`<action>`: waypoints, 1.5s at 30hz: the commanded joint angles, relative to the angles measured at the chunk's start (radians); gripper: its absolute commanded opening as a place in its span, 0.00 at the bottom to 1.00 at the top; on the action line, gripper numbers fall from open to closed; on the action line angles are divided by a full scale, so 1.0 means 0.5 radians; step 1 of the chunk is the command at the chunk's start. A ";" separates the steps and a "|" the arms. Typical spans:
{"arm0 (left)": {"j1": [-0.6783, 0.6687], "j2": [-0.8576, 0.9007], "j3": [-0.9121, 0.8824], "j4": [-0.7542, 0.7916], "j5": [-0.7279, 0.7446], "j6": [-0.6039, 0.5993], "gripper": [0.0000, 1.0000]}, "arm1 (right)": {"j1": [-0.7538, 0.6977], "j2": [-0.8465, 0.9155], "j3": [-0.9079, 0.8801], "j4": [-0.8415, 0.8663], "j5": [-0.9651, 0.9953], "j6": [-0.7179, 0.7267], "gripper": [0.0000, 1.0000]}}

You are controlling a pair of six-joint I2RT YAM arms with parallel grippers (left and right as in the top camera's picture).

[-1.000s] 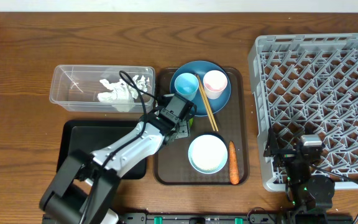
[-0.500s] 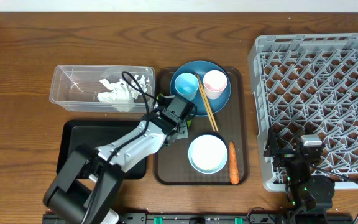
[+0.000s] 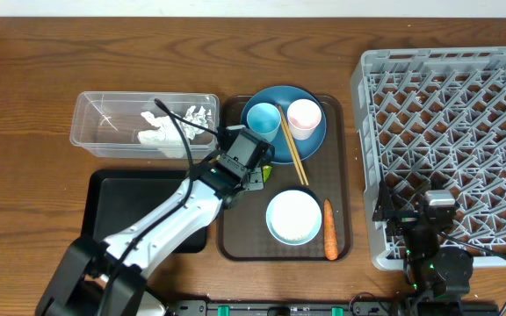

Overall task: Sort waste into correct bins and load items into the dishwasher rack
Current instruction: 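Reach the left gripper back and grasp the foil snack wrapper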

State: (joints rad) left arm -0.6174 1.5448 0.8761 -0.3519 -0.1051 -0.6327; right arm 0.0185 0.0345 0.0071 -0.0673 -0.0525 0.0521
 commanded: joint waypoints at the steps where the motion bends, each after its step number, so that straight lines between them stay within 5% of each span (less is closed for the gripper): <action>1: -0.002 0.119 -0.010 0.022 -0.088 -0.040 0.54 | -0.002 0.001 -0.003 -0.008 -0.002 -0.009 0.99; 4: -0.002 0.210 -0.010 0.084 -0.144 -0.069 0.63 | -0.002 0.001 -0.003 -0.008 -0.002 -0.009 0.99; 12: -0.002 0.323 -0.010 0.259 -0.143 -0.069 0.64 | -0.002 0.001 -0.003 -0.008 -0.002 -0.009 0.99; 27: -0.002 0.337 -0.010 0.245 -0.177 -0.069 0.21 | -0.002 0.001 -0.003 -0.008 -0.002 -0.009 0.99; 32: -0.002 0.337 -0.010 0.244 -0.213 -0.069 0.19 | -0.002 0.001 -0.003 -0.008 -0.002 -0.009 0.99; 36: -0.002 0.338 -0.013 0.245 -0.234 -0.069 0.07 | -0.002 0.001 -0.003 -0.008 -0.002 -0.009 0.99; 45: -0.002 0.186 -0.013 0.138 -0.225 -0.063 0.06 | -0.002 0.001 -0.003 -0.008 -0.002 -0.009 0.99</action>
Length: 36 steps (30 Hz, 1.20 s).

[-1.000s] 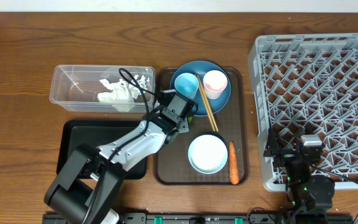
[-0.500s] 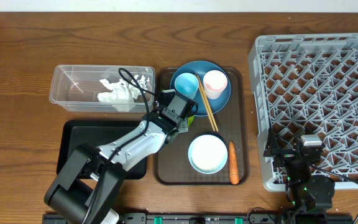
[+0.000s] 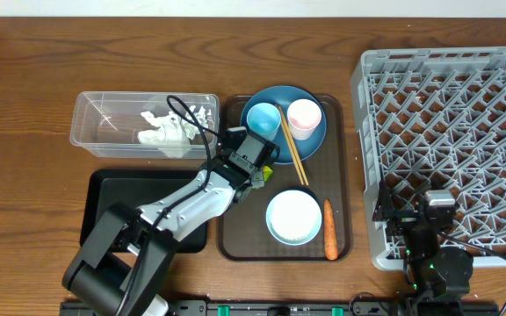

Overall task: Sort waste into correct bins and load items into the dishwasher rack
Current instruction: 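Reach the left gripper back and grasp the foil snack wrapper, then move the wrapper left and drop it onto the black tray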

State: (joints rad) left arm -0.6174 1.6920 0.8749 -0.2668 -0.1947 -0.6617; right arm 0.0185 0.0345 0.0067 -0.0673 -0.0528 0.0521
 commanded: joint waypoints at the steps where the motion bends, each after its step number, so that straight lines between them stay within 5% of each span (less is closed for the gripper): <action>1: -0.002 -0.157 -0.011 -0.057 -0.039 -0.005 0.06 | -0.002 0.001 -0.002 -0.008 -0.001 -0.009 0.99; 12: 0.037 -0.856 -0.011 -0.601 -0.002 -0.014 0.06 | -0.002 0.001 -0.002 -0.008 -0.001 -0.009 0.99; 23: 0.539 -1.038 -0.012 -1.167 -0.002 -0.119 0.06 | -0.002 0.001 -0.002 -0.008 -0.001 -0.009 0.99; 32: 0.809 -1.024 -0.307 -1.077 0.011 -0.466 0.06 | -0.002 0.001 -0.002 -0.008 -0.001 -0.009 0.99; 36: 0.841 -1.024 -0.394 -0.970 0.012 -0.469 0.17 | -0.002 0.001 -0.002 -0.008 -0.001 -0.009 0.99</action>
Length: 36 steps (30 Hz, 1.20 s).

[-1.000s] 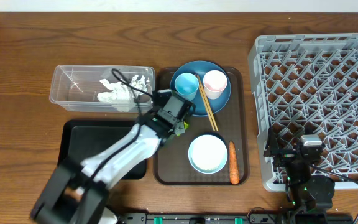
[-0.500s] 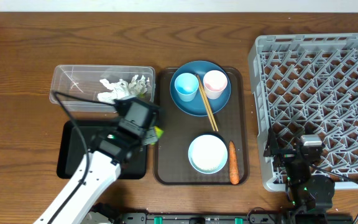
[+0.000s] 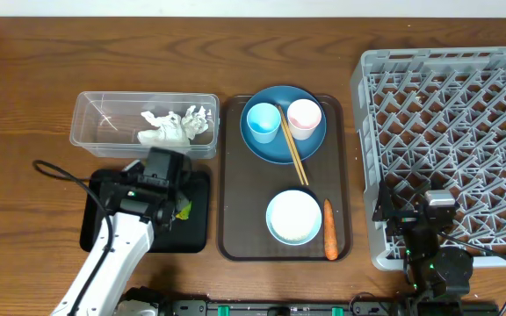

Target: Sort waste into correct bins and load items into the dishwasher rack

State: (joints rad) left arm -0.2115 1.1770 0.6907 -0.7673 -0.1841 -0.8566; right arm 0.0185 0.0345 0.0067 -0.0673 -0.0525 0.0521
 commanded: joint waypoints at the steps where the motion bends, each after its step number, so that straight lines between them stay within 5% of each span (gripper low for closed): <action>1: 0.038 0.006 -0.025 0.041 -0.009 -0.079 0.22 | -0.002 0.001 -0.002 -0.008 -0.002 -0.009 0.99; 5: 0.063 0.005 -0.016 0.074 -0.007 -0.069 0.70 | -0.002 0.001 -0.002 -0.008 -0.002 -0.009 0.99; 10: 0.063 -0.051 0.085 0.071 0.234 0.436 0.85 | -0.002 0.001 -0.002 -0.008 -0.002 -0.009 0.99; 14: 0.063 -0.176 0.159 0.073 0.704 0.784 0.85 | -0.002 0.001 -0.002 -0.008 -0.002 -0.009 0.99; 19: 0.048 -0.327 0.172 0.040 1.096 0.838 0.84 | -0.002 0.001 -0.002 -0.008 -0.002 -0.009 0.99; 30: -0.296 -0.368 0.172 0.021 1.099 0.826 0.66 | -0.002 0.001 -0.002 -0.008 -0.002 -0.009 0.99; 36: -0.621 -0.356 0.172 0.098 0.929 0.655 0.65 | -0.002 0.001 -0.002 -0.008 -0.002 -0.009 0.99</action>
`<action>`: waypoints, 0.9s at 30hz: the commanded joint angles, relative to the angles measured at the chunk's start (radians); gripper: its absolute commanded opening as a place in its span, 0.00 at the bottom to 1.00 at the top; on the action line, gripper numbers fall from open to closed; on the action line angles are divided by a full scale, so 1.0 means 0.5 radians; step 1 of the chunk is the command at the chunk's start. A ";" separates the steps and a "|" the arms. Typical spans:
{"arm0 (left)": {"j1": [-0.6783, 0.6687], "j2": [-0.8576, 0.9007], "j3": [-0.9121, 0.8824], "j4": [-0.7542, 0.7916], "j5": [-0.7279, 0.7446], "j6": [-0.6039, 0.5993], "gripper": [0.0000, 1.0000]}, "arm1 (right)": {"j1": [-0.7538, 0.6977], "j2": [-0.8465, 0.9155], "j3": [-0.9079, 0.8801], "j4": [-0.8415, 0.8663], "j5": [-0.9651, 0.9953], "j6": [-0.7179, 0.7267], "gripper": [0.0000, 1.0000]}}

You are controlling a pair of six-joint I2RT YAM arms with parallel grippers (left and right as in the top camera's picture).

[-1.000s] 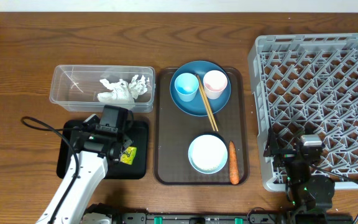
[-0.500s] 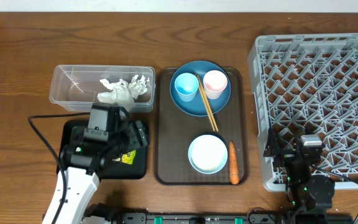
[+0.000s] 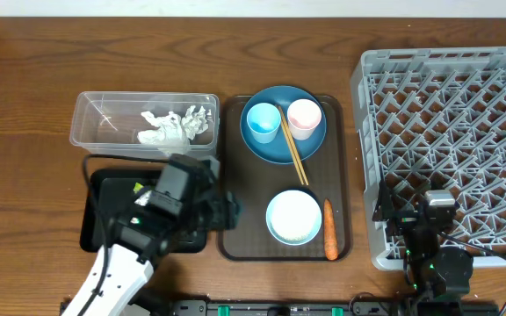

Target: Sort waste into correct bins and load items into the dishwasher rack

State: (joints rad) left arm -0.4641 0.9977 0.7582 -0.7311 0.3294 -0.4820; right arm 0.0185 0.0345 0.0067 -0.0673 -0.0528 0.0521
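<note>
My left gripper (image 3: 225, 211) hangs over the right edge of the black bin (image 3: 104, 230), pointing at the brown tray (image 3: 232, 158), with nothing visible between its fingers. A small green scrap (image 3: 137, 186) lies in the black bin, apart from the gripper. On the tray a blue plate (image 3: 271, 147) carries a blue cup (image 3: 263, 123), a pink cup (image 3: 304, 117) and chopsticks (image 3: 293, 154). A white bowl (image 3: 293, 217) and a carrot (image 3: 329, 230) lie at the tray's front. My right gripper (image 3: 418, 216) rests at the front edge of the grey dishwasher rack (image 3: 451, 123).
A clear plastic bin (image 3: 104, 132) holding crumpled white paper (image 3: 176, 126) stands behind the black bin. The rack fills the right side of the wooden table. My left arm's body covers most of the black bin's right half.
The green scrap has left my left gripper and lies in the black bin. The gripper has shifted right, from over the bin's middle to its right edge beside the tray.
My left gripper was first at the green scrap on the tray beside the blue plate, and stayed there a moment later. Then it held the scrap over the black bin. Now the scrap lies in that bin. The right arm never moved.
</note>
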 commanded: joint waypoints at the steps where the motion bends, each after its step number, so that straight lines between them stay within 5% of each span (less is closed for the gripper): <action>1: -0.178 0.014 0.037 0.050 -0.134 -0.116 0.65 | -0.002 0.001 -0.002 -0.008 -0.001 -0.009 0.99; 11: -0.567 0.229 0.037 0.183 -0.393 -0.252 0.65 | -0.002 0.001 -0.002 -0.008 -0.001 -0.009 0.99; 27: -0.623 0.542 0.037 0.394 -0.392 -0.312 0.65 | -0.002 0.001 -0.002 -0.008 -0.001 -0.009 0.99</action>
State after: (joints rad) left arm -0.7708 1.2545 0.7582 -0.5400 0.1501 -0.6304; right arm 0.0185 0.0349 0.0071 -0.0673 -0.0528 0.0521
